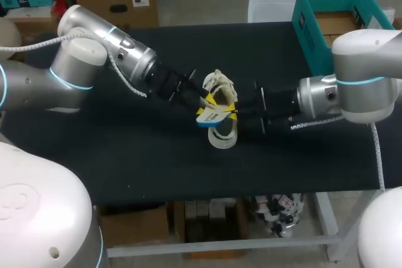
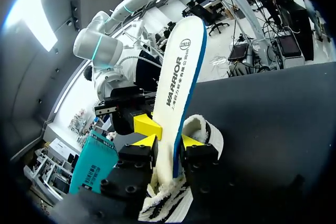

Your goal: Open the shoe tongue, take the insole out of the shoe, put the insole back into the shoe, and pack the shoe into the shoebox

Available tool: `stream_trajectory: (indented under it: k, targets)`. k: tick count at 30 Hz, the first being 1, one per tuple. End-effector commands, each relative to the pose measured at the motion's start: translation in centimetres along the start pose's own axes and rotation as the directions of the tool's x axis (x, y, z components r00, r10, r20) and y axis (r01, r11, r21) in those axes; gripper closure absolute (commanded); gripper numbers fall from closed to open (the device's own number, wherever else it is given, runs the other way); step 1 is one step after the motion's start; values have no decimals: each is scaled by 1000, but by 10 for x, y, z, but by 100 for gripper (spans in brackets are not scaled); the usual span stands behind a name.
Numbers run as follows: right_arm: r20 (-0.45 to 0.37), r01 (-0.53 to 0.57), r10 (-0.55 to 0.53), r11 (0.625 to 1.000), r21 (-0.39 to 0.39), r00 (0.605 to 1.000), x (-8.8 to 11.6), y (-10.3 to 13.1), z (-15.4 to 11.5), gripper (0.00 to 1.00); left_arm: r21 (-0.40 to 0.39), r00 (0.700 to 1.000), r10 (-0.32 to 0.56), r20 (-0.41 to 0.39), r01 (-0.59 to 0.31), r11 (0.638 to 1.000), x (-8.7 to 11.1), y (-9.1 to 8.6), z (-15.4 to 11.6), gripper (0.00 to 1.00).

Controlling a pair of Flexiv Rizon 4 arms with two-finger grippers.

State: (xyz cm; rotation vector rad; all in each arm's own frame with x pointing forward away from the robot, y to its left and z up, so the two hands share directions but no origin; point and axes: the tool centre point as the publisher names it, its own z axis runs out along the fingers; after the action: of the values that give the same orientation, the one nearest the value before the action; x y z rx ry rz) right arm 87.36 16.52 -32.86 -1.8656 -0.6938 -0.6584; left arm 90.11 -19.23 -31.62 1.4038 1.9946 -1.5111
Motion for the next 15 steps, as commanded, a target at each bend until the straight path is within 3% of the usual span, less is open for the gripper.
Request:
stream_trajectory:
  k: [1, 2, 15]
  targets:
    - [-7, 2, -2, 1000, 6, 1000, -1, 2, 0, 100, -1, 1000, 5, 5, -5, 1000, 1, -4, 2, 85]
    - [-7, 2, -2, 1000, 7, 1000, -1, 2, 0, 100, -2, 1000, 6, 8, -6, 1000, 0, -4, 2, 100]
    - [5, 8, -8, 1000, 28, 1000, 4, 19, 8, 100, -23, 1000, -20, 3, 20, 1000, 3, 18, 7, 100]
